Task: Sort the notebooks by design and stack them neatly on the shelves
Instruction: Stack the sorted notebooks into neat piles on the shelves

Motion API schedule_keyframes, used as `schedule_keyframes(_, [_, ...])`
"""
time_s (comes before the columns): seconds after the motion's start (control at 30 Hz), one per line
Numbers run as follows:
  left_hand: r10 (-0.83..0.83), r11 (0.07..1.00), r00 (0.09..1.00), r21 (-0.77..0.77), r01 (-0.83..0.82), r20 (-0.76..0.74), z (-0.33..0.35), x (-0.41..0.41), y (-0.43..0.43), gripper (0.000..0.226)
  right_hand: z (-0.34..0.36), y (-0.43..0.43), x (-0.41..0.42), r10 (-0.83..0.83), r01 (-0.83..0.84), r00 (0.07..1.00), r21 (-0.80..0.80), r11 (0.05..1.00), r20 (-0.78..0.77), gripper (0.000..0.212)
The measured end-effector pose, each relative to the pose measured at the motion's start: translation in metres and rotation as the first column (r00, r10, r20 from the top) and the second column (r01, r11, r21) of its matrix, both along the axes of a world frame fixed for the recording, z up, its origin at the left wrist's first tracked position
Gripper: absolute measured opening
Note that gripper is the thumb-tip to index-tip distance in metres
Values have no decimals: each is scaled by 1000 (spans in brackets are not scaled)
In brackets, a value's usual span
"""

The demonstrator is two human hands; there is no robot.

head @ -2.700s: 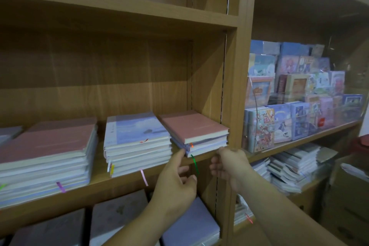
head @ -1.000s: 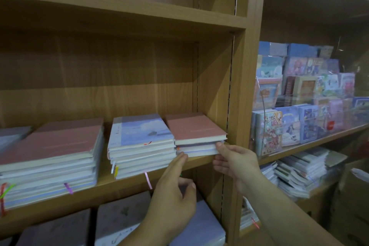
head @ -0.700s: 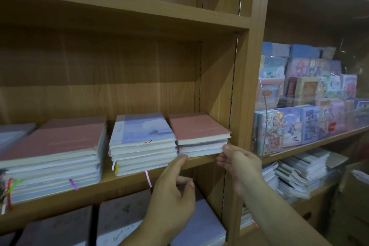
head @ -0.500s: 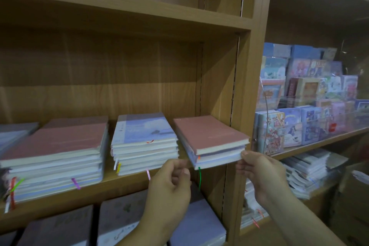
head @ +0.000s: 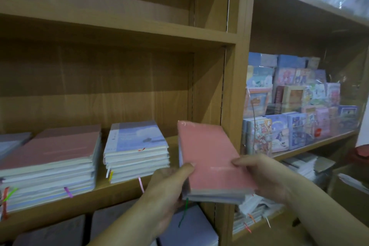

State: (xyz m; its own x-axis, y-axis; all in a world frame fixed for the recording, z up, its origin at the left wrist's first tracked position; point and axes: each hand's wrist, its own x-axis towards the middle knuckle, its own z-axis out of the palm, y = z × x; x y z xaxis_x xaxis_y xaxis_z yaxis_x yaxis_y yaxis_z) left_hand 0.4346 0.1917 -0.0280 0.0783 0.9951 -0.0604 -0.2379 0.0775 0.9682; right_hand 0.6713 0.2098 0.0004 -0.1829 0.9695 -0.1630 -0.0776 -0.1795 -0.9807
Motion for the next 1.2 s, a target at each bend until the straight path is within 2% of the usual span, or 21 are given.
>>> schedule_keyframes(0.07, [-16, 992, 993, 124, 30, -116, -2, -3, -6, 34, -6, -3, -3, -6, -6, 997, 139, 990, 81, 31])
schedule_keyframes(0.13, [35, 956, 966, 291, 42, -256, 4, -6, -9, 39, -6, -2, -7, -42, -2, 990, 304, 953, 137, 43])
schedule_keyframes(0.23, [255, 840, 817, 537, 78, -517, 25, -11, -2, 44, 8, 1, -18, -117, 29, 982, 497, 867, 146, 53])
schedule_keyframes(0.3, [357, 803, 711, 587, 98, -606, 46, -13, 4, 43, 21, 5, -27, -154, 45, 977, 558, 828, 149, 56])
schedule_keyframes(0.47, [444, 842, 481, 536, 65, -756, 79, -7, 14, 49, 34, 21, -28, -177, 36, 969, 612, 790, 172, 59])
schedule_keyframes(0.53, [458, 848, 419, 526, 56, -784, 84, -4, 15, 47, 34, 26, -26, -173, 37, 971, 603, 797, 168, 61])
schedule_keyframes(0.67, [477, 837, 343, 538, 104, -809, 95, 1, 28, 45, 27, 41, -18, -172, 79, 980, 606, 791, 97, 58])
schedule_keyframes(0.9, [398, 870, 338, 468, 156, -853, 81, -19, 62, 75, 9, 59, -35, -200, 110, 976, 601, 792, 84, 52])
schedule_keyframes(0.97, [393, 877, 321, 457, 152, -862, 75, -21, 66, 75, 6, 62, -37, -174, 90, 981, 582, 808, 90, 54])
schedule_keyframes(1.03, [419, 877, 217, 455, 155, -882, 74, -21, 64, 63, 2, 64, -38, -143, 49, 982, 567, 822, 123, 58])
schedule_keyframes(1.1, [401, 896, 78, 409, 172, -913, 73, -20, 66, 62, -5, 66, -40, -137, 36, 980, 554, 832, 143, 61])
schedule_keyframes(1.13, [368, 911, 46, 370, 181, -929, 75, -22, 67, 66, -8, 67, -41, -138, 39, 980, 550, 834, 141, 63])
schedule_keyframes(1.2, [308, 928, 58, 313, 204, -950, 79, -27, 73, 74, -12, 69, -40, -140, 36, 979, 549, 835, 149, 65])
